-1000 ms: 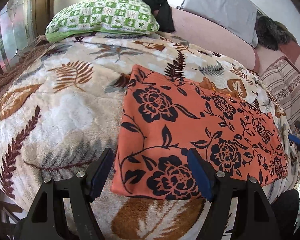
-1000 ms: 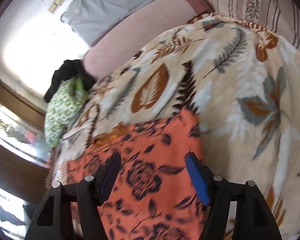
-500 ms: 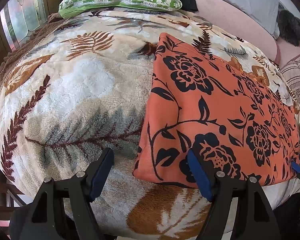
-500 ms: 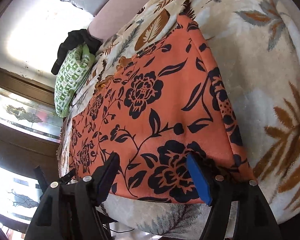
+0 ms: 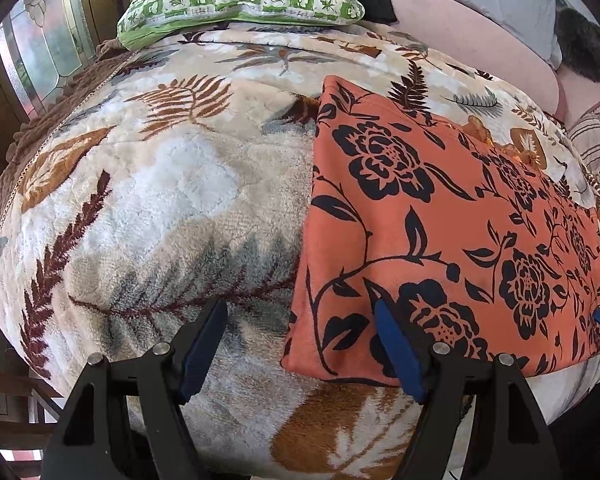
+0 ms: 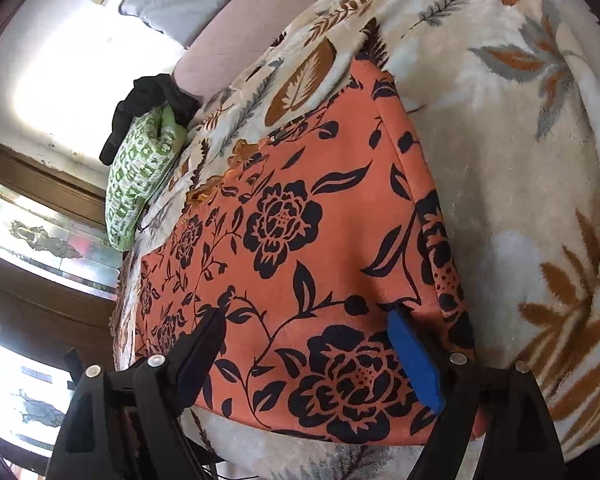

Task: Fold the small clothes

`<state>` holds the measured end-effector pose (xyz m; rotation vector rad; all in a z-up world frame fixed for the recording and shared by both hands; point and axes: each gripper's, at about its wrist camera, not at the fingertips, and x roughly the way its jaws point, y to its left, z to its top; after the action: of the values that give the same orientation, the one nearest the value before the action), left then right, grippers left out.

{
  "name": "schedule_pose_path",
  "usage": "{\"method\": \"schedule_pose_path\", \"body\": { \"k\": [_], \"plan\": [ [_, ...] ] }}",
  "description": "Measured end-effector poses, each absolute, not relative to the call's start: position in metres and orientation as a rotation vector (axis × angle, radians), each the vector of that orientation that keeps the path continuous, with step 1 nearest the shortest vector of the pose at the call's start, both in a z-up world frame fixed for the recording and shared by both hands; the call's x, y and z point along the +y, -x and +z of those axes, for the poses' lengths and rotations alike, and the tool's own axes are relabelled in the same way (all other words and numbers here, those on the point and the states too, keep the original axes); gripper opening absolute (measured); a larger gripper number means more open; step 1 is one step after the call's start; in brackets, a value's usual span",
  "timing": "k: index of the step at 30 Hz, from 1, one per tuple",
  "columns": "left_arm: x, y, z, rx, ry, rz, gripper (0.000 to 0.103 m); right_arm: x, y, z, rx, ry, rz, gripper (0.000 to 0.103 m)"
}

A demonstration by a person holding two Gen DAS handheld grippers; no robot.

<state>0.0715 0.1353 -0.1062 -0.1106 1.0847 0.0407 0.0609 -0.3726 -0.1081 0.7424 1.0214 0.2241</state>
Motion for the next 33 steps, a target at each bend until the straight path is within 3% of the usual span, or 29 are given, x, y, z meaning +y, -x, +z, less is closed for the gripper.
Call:
{"method": "schedule_pose_path", "body": {
  "k": [6, 11, 12, 13, 15, 16, 18, 21, 28, 29, 31, 33],
  "plan": [
    [0.146, -0.115, -0.078, 1.02, 0.165, -0.045, 0.076, -0.379, -0.058, -0.113, 0.987, -0.788, 0.258, 0.086],
    [0.153, -0.193, -0.096, 1.102, 0.223, -0.078, 0.074, -0.381, -0.058, -0.115, 0.971, -0.812, 0.278, 0.086],
    [0.152, -0.208, -0.103, 1.135, 0.227, -0.096, 0.063, -0.381, -0.058, -0.115, 0.969, -0.812, 0.282, 0.086],
    [0.15, -0.218, -0.11, 1.165, 0.235, -0.11, 0.041, -0.383, -0.058, -0.116, 0.968, -0.81, 0.287, 0.086],
    [0.149, -0.237, -0.113, 1.199, 0.277, -0.132, 0.019, -0.383, -0.057, -0.116, 0.966, -0.809, 0.294, 0.086],
    [0.146, -0.241, -0.108, 1.177, 0.245, -0.113, 0.01, -0.383, -0.057, -0.115, 0.966, -0.809, 0.295, 0.086],
    [0.14, -0.245, -0.1, 1.114, 0.158, -0.088, 0.005, -0.385, -0.057, -0.116, 0.967, -0.802, 0.298, 0.086],
    [0.149, -0.256, -0.126, 1.159, 0.158, -0.041, 0.01, -0.384, -0.057, -0.115, 0.968, -0.793, 0.299, 0.086],
    [0.147, -0.205, -0.075, 1.03, 0.058, -0.057, 0.012, -0.382, -0.055, -0.114, 0.958, -0.802, 0.293, 0.087],
    [0.15, -0.192, -0.068, 1.019, 0.066, -0.076, 0.016, -0.382, -0.054, -0.114, 0.955, -0.805, 0.291, 0.087],
    [0.151, -0.156, -0.06, 1.018, 0.077, -0.108, 0.04, -0.382, -0.053, -0.114, 0.951, -0.803, 0.289, 0.087],
    [0.154, -0.119, -0.06, 1.017, 0.112, -0.13, 0.045, -0.382, -0.052, -0.114, 0.947, -0.802, 0.29, 0.087]
  ]
}}
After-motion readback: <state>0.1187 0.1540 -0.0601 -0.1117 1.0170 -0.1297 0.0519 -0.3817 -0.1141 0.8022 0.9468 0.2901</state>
